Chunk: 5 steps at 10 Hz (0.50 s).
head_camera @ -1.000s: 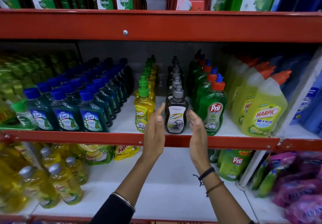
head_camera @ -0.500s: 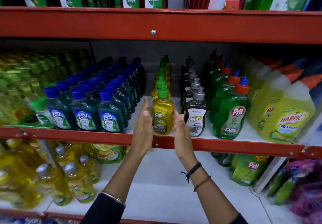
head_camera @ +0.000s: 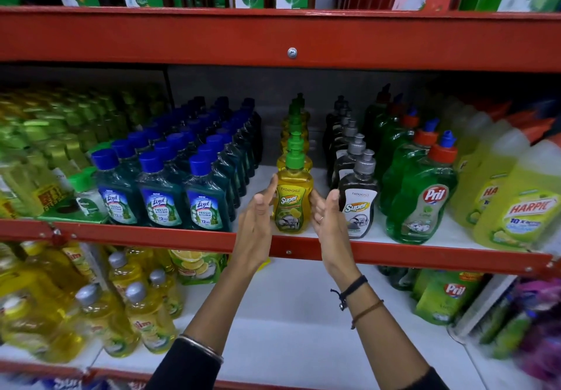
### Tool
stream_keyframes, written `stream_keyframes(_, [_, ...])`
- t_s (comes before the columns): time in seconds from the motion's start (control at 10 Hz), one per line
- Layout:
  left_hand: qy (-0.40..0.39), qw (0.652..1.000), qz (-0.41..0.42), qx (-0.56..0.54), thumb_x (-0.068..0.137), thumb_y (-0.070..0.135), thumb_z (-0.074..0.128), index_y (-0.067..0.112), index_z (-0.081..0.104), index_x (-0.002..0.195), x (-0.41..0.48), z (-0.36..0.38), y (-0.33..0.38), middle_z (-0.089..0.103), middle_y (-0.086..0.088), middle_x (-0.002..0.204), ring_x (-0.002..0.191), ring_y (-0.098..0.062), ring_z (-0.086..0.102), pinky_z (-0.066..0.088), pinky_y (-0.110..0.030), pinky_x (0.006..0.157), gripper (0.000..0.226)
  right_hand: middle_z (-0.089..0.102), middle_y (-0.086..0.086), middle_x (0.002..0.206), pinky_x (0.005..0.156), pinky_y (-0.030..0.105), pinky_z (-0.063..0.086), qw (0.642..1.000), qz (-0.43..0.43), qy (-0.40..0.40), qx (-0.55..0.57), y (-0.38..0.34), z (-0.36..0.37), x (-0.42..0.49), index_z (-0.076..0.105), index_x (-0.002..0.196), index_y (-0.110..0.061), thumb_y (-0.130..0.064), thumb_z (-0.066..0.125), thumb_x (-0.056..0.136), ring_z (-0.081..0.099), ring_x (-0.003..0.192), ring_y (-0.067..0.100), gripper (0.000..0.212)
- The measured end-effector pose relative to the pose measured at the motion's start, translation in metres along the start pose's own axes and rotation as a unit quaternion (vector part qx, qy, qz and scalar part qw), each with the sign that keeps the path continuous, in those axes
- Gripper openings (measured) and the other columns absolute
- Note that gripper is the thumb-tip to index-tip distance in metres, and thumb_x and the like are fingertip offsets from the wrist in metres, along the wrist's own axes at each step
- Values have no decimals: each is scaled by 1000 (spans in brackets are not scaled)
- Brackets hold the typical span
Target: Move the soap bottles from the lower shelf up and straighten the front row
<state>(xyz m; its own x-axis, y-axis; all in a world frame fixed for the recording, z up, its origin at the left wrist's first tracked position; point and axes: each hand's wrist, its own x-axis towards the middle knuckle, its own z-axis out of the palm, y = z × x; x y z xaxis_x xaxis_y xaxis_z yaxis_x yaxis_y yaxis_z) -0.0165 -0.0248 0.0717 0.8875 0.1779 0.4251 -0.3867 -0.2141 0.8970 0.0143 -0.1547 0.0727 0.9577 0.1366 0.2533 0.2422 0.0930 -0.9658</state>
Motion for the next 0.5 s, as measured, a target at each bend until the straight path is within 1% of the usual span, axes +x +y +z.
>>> stream_keyframes(0.1, [-3, 1000, -6, -2, 64, 99, 13, 40, 38, 143, 0, -1, 0, 44, 6, 150, 130, 10, 41, 39, -41, 113, 101, 49, -13, 128, 113, 33, 31, 1000, 7, -4, 7, 0, 0, 1, 45, 136, -21, -98, 27, 53, 45, 126, 6, 115])
stream_keyframes(0.2, [-2, 1000, -2, -3, 65, 98, 13, 45, 37, 141, -1, 0, -1, 44, 18, 145, 126, 16, 41, 40, -37, 111, 96, 48, -13, 130, 110, 29, 31, 1000, 12, -1, 13, 0, 0, 2, 45, 136, -20, -96, 26, 57, 44, 127, 6, 111])
stream_keyframes(0.3, [2, 1000, -3, -4, 67, 97, 16, 53, 38, 135, -2, 1, -2, 45, 34, 133, 125, 12, 45, 42, -31, 107, 85, 45, -2, 143, 110, 26, 31, 999, 14, -6, 41, -3, -1, -3, 43, 137, -17, -79, 20, 77, 43, 130, 9, 90])
stream_keyframes(0.4, [62, 996, 41, 45, 80, 88, 17, 44, 42, 134, -7, 7, 0, 47, 27, 132, 127, 10, 43, 43, -29, 106, 74, 55, -1, 137, 103, 19, 39, 998, -23, 0, 60, -5, -2, -8, 52, 130, -20, -79, 26, 78, 50, 128, 8, 82])
stream_keyframes(0.5, [134, 964, 180, 145, 98, 64, 18, 19, 46, 139, -4, 17, 25, 46, 3, 144, 139, -11, 37, 33, -34, 113, 67, 68, -5, 118, 93, 22, 50, 990, -77, 89, 80, 13, -27, -42, 61, 117, -21, -82, 39, 73, 63, 111, 10, 79])
